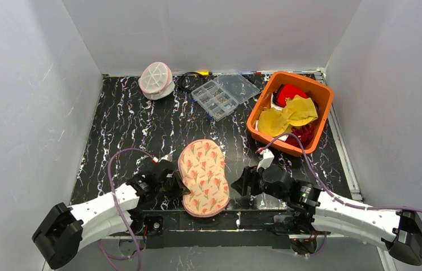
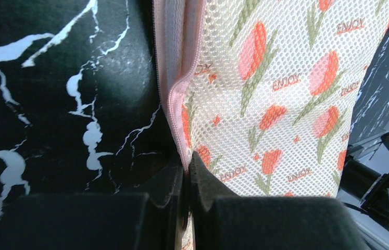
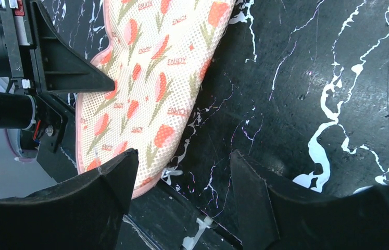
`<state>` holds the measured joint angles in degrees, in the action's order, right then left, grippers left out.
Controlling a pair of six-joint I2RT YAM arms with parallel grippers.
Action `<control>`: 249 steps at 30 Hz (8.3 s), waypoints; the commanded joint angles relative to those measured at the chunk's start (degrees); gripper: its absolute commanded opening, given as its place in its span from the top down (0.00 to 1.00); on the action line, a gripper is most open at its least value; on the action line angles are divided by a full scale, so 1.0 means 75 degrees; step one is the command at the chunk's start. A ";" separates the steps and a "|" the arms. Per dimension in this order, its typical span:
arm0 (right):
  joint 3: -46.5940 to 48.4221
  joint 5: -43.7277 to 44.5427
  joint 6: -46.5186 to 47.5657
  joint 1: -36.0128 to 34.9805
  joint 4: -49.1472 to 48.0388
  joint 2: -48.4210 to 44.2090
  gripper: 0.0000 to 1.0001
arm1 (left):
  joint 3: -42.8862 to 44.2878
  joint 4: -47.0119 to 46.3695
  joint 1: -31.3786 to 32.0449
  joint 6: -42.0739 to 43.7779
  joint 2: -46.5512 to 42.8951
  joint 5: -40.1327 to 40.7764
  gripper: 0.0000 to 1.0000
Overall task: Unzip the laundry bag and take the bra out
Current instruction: Move the laundry bag to the center of the board, then pick up the laundry bag at the center of the board, then place the laundry bag at the center of the board.
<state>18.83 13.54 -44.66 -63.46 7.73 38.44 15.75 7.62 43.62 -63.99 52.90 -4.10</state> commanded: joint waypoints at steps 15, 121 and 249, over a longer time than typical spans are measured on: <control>0.0466 0.0467 0.0533 -0.0018 0.0920 -0.0863 0.28 | 0.3047 0.3482 -0.1176 0.1355 -0.0457 0.2762 1.00; 0.1383 0.0998 0.2428 -0.0010 -0.0105 0.1367 0.27 | 0.8162 -0.1654 -0.6188 0.0118 0.6753 -0.1561 0.21; 0.0814 0.1073 0.1144 0.0089 -0.0037 0.0093 0.27 | 0.2869 0.2132 -0.0111 0.2104 -0.0119 0.2234 0.50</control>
<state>24.80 23.99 -35.59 -63.00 10.79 38.76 32.40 10.07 43.18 -51.05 53.54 5.82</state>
